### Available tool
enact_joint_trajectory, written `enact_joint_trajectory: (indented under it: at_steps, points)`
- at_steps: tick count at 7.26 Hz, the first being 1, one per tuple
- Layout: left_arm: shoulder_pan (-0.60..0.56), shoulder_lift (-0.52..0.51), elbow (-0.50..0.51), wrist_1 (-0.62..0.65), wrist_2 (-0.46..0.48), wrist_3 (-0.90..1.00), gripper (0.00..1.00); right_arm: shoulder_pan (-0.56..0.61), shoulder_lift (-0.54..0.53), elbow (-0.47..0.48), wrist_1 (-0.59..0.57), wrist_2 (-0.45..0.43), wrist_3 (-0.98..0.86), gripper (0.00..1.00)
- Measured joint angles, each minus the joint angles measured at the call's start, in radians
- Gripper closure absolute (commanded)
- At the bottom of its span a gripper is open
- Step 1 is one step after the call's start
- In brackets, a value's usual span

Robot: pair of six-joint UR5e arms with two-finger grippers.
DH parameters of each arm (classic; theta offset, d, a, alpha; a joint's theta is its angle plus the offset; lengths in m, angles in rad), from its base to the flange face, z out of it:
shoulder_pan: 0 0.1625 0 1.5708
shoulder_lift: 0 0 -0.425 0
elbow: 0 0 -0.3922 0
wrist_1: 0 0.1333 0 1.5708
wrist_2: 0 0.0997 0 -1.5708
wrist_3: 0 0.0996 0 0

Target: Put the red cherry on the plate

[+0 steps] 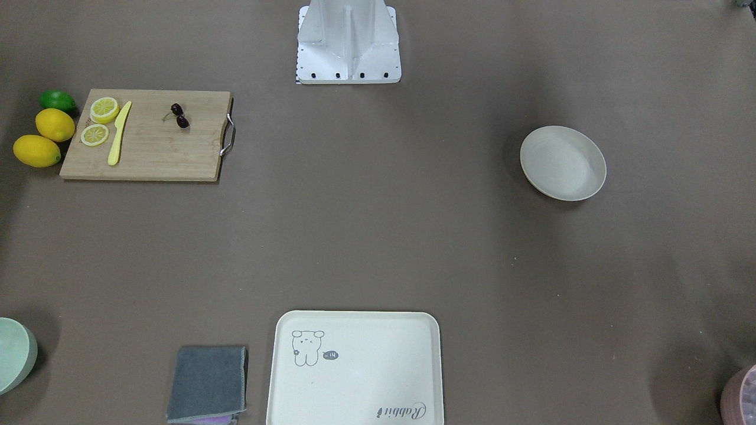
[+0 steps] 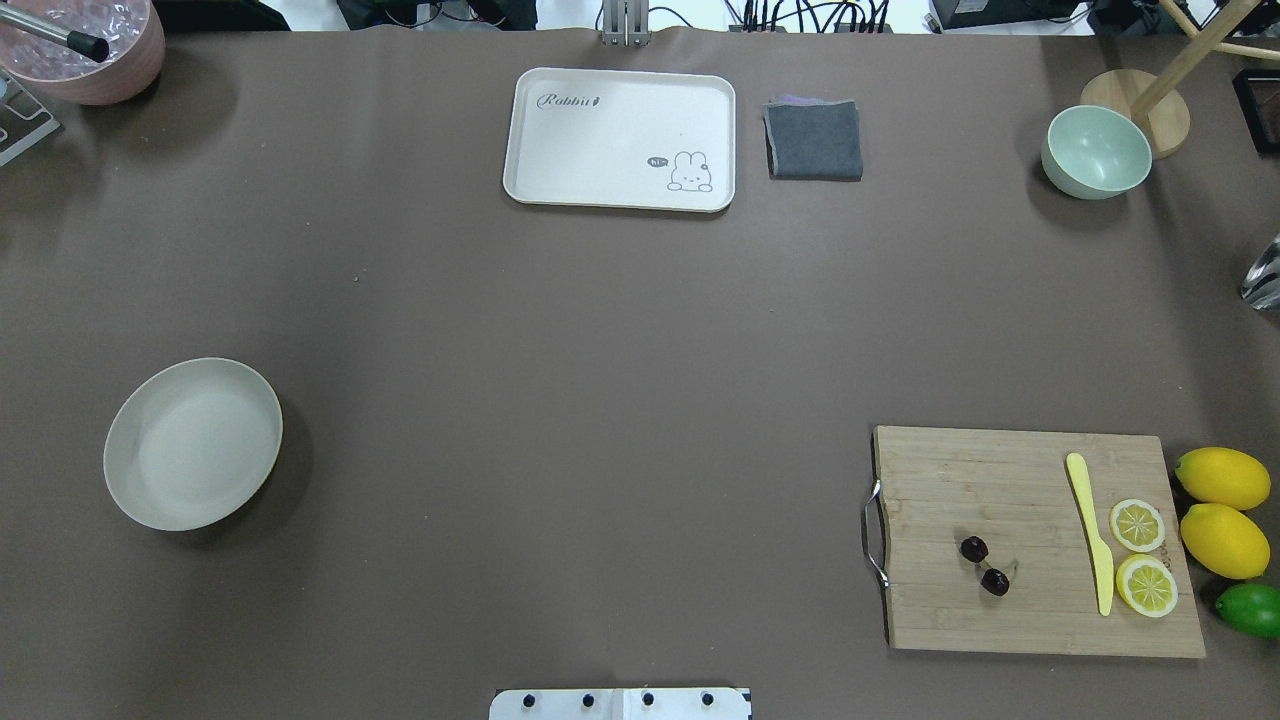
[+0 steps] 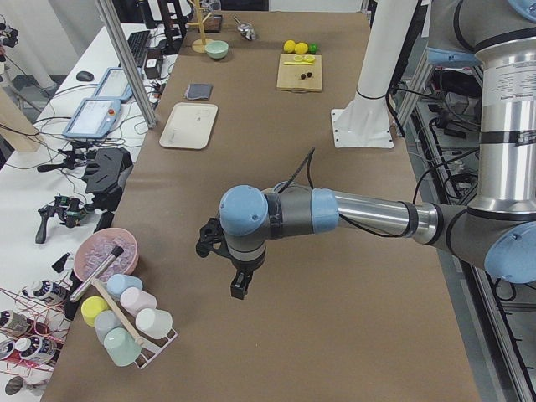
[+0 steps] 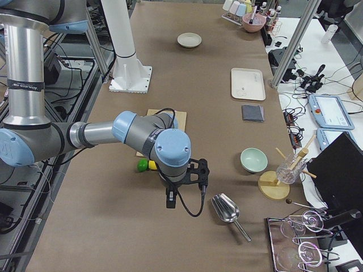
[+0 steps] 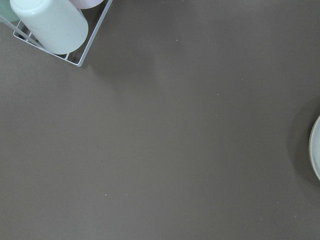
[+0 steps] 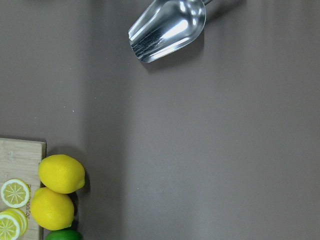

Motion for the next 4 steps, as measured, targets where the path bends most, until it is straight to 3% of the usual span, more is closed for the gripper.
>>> enact_joint_trajectory:
  at_steps: [4]
  points:
    - [-0.016,-0.007,-0.002,-0.005,-0.01,0.015,0.02,0.001,-0.002,0.009,-0.001,0.008,-0.005,0.0]
